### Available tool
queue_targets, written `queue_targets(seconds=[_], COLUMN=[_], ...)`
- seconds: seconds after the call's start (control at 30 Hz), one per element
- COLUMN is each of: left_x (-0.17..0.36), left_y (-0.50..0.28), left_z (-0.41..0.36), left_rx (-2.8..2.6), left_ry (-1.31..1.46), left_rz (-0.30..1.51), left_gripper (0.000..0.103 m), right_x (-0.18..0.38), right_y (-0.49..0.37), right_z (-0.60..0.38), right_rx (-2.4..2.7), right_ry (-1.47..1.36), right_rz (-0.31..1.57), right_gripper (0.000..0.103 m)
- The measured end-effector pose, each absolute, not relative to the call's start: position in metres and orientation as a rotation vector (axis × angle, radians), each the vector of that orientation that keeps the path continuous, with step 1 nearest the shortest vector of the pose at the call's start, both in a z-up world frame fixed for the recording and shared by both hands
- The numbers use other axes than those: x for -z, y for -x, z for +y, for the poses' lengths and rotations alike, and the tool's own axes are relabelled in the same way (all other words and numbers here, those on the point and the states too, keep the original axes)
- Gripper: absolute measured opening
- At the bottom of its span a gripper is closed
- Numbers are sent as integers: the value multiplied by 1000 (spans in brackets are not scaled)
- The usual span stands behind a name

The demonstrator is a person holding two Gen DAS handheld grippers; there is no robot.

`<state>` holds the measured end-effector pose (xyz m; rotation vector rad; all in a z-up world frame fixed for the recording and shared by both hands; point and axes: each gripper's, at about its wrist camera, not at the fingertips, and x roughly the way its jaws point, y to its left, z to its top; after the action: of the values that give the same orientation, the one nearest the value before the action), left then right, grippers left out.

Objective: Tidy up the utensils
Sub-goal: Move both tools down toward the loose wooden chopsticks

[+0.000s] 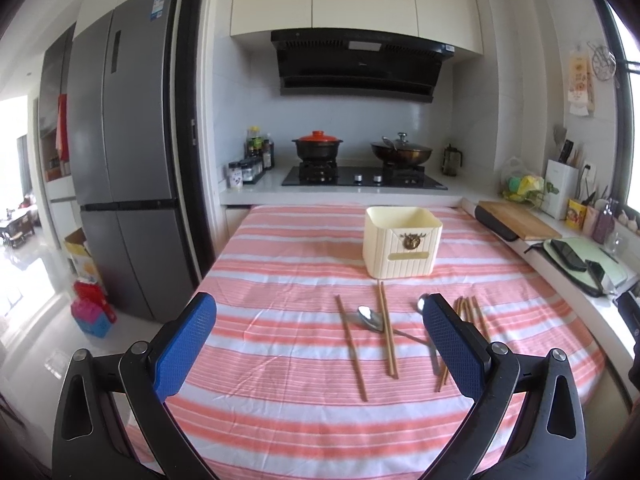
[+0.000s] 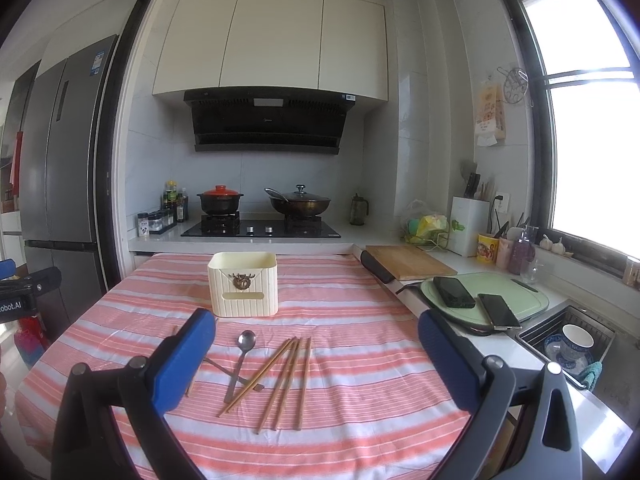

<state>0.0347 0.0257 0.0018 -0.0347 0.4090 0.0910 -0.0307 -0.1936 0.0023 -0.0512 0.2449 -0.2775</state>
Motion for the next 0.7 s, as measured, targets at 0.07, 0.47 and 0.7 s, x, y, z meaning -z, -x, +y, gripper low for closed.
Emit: queue_targets(seconds=[0.07,0.47,0.7], left_x=[0,57,95], left_y=[-41,-102,-144], left_z=[32,61,29], left_rx=[-97,-125,-87], left_ry=[55,169,-14], left_rz=[417,622,754], left_gripper=[103,102,103], right_x=[-1,38,74], right_y=[26,-19,-64], right_z=[-198,-230,-251], right_rx=[288,341,298], right_ry=[46,70,49], right_rz=[252,355,491], right_gripper=[103,103,101])
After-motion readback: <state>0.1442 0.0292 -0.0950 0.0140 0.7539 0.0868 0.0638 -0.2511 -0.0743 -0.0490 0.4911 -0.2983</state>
